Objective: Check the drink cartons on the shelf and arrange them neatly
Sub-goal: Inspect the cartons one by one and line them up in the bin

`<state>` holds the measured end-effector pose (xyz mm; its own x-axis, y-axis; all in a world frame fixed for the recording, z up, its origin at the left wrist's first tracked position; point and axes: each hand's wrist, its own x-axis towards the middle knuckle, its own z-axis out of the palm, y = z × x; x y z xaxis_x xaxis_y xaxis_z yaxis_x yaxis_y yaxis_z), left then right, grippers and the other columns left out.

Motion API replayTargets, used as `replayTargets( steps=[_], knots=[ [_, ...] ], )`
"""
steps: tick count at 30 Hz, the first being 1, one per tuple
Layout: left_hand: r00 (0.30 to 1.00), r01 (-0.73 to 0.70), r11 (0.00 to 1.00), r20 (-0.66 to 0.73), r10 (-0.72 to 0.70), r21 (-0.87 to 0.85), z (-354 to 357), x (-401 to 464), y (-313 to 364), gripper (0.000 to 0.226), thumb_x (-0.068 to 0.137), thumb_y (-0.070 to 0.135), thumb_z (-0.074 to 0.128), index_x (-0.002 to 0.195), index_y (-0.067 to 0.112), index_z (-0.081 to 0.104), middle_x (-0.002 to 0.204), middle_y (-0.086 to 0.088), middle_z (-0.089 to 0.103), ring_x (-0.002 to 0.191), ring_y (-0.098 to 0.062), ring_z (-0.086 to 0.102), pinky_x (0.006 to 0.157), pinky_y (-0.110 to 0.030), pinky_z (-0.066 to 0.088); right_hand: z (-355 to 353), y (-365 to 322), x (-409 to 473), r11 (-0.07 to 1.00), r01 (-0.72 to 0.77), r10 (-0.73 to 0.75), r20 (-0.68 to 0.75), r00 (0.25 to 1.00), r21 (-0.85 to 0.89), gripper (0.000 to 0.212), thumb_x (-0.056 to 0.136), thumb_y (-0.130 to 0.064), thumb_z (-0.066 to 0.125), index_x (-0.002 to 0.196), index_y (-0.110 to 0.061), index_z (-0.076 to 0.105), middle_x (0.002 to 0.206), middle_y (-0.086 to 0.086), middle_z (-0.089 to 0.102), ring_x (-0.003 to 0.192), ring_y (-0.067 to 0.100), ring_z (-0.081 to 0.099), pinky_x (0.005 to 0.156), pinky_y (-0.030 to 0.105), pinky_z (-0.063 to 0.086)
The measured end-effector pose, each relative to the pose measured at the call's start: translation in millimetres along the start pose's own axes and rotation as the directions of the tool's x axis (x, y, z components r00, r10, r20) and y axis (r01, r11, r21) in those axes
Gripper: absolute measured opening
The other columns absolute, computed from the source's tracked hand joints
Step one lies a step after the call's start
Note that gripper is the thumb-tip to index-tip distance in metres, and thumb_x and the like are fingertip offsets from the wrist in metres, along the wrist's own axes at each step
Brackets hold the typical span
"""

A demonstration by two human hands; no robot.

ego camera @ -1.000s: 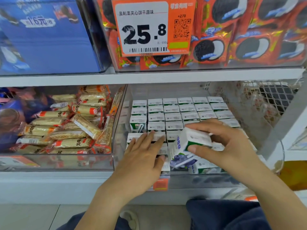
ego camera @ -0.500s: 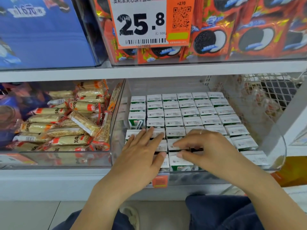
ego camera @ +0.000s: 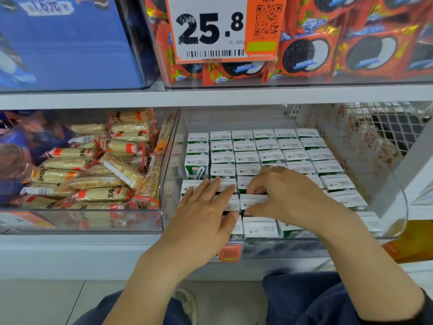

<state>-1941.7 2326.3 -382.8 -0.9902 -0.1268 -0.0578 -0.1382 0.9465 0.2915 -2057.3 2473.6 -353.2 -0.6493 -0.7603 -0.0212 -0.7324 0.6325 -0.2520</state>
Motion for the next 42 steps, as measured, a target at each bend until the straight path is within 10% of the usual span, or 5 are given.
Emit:
replayTargets(
  steps=[10, 17, 23, 31, 42],
  knots=[
    [1.0, -0.011, 1.0, 0.004, 0.011, -0.027, -4, -1, -2, 0.057, 0.1, 0.05, 0.026, 0.151, 0.041, 0.003, 0.16, 0.011, -0.009, 0.146, -0.007, -0.012, 0.115, -0.028, -0.011, -2, 16, -14, 0.852, 0.112, 0.024, -0.253, 0.967, 0.512, 0.029, 0.072, -0.051, 0.066, 0.094, -0.033, 0.059, 0.096, -0.014, 0.058, 0.083, 0.0, 0.056, 0.066, 0.017, 0.046],
    [0.959, -0.01, 0.979, -0.279, -0.048, -0.202, -8, 0, 2, 0.042, 0.1, 0.032, 0.04, 0.142, 0.03, 0.042, 0.145, 0.007, 0.045, 0.132, -0.011, 0.041, 0.107, -0.028, 0.035, -16, 7, -20, 0.373, 0.208, 0.336, -0.341, 0.878, 0.904, 0.02, 0.079, -0.038, 0.07, 0.082, -0.019, 0.066, 0.068, -0.009, 0.068, 0.06, 0.004, 0.061, 0.055, 0.015, 0.048],
    [0.906, -0.092, 0.648, -0.334, -0.261, -0.756, -18, -1, 15, 0.027, 0.093, 0.054, 0.043, 0.109, 0.042, 0.061, 0.1, 0.017, 0.071, 0.092, 0.003, 0.063, 0.081, -0.009, 0.045, -13, -3, -22, 0.077, 0.072, 0.416, -0.098, 0.904, 0.994, 0.034, 0.065, -0.046, 0.067, 0.075, -0.014, 0.071, 0.073, 0.004, 0.071, 0.066, 0.015, 0.067, 0.057, 0.024, 0.054],
    [0.979, -0.068, 0.325, -0.126, -0.159, -0.943, -25, -1, 27, 0.03, 0.078, 0.048, 0.069, 0.098, 0.025, 0.073, 0.087, 0.009, 0.075, 0.084, -0.006, 0.07, 0.071, -0.017, 0.054, -8, -11, -21, 0.057, -0.009, 0.384, -0.013, 0.923, 0.998, 0.046, 0.068, -0.046, 0.066, 0.087, -0.005, 0.071, 0.083, 0.013, 0.074, 0.074, 0.022, 0.07, 0.062, 0.027, 0.057],
    [0.978, -0.11, 0.233, -0.147, -0.15, -0.966, -24, -1, 25, 0.023, 0.087, 0.022, 0.062, 0.107, 0.015, 0.07, 0.062, 0.0, 0.063, 0.065, -0.011, 0.063, 0.067, -0.015, 0.05, -10, -12, -22, -0.002, 0.032, 0.258, -0.03, 0.966, 0.999, 0.034, 0.073, -0.045, 0.065, 0.097, -0.022, 0.075, 0.094, 0.005, 0.073, 0.086, 0.02, 0.069, 0.07, 0.029, 0.057]
  ],
)
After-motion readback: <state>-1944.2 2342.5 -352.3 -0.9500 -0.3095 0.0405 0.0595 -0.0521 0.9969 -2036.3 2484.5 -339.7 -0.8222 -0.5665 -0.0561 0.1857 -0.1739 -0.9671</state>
